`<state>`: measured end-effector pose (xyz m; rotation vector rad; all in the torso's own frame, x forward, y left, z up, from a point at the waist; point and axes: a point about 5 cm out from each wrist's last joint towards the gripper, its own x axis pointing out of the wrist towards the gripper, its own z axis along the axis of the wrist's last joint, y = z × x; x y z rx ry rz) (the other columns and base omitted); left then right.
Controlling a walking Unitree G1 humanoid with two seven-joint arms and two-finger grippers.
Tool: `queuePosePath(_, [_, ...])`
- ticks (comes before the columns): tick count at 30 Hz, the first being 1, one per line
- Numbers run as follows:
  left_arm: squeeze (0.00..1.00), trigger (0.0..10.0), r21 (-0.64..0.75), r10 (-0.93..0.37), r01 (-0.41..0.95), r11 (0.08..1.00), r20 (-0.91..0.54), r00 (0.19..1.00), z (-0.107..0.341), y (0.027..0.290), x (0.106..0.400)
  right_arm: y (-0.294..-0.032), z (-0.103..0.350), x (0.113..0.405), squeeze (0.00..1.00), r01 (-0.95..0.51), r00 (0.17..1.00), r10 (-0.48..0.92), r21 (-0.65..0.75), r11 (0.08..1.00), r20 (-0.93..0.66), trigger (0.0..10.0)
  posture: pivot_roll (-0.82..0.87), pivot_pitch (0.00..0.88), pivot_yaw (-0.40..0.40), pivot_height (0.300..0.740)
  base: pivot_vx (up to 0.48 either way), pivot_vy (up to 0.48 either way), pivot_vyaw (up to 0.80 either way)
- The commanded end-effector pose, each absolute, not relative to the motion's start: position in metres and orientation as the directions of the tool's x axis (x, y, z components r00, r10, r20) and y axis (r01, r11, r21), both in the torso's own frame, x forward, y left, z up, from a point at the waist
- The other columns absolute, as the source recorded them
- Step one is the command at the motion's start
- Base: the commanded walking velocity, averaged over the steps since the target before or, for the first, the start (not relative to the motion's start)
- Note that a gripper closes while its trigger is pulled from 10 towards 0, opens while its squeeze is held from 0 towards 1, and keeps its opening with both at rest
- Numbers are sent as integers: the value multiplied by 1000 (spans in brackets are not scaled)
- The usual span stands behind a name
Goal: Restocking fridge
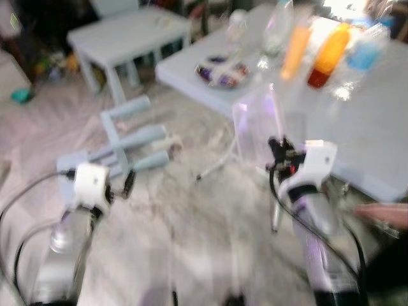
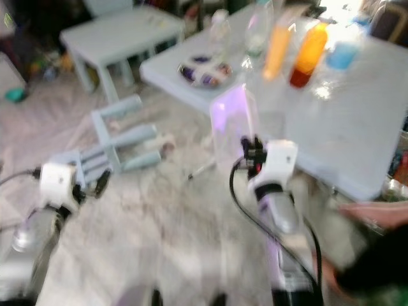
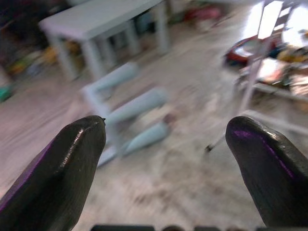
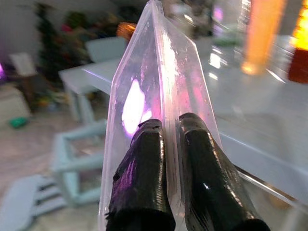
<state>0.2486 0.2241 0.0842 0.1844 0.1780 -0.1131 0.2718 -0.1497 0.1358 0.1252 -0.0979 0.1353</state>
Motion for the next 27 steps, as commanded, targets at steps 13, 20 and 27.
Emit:
queuePosePath(13, [0, 10000, 182, -80, 106, 978, -148, 986, 85, 216, 245, -149, 136, 271, 0, -191, 974, 185, 35, 981, 133, 10000, 70, 23, -18, 740, 0, -99, 788])
queuePosePath(20, [0, 10000, 188, -26, 56, 981, -155, 988, 81, 227, 241, -161, 132, 271, 0, -169, 979, 166, 16, 985, 118, 10000, 65, 21, -20, 740, 0, 0, 788])
queuePosePath(27, [0, 10000, 163, -27, 56, 985, -172, 985, 74, 219, 239, -159, 124, 269, 0, -177, 980, 176, 7, 984, 93, 10000, 62, 15, -29, 740, 0, 0, 788])
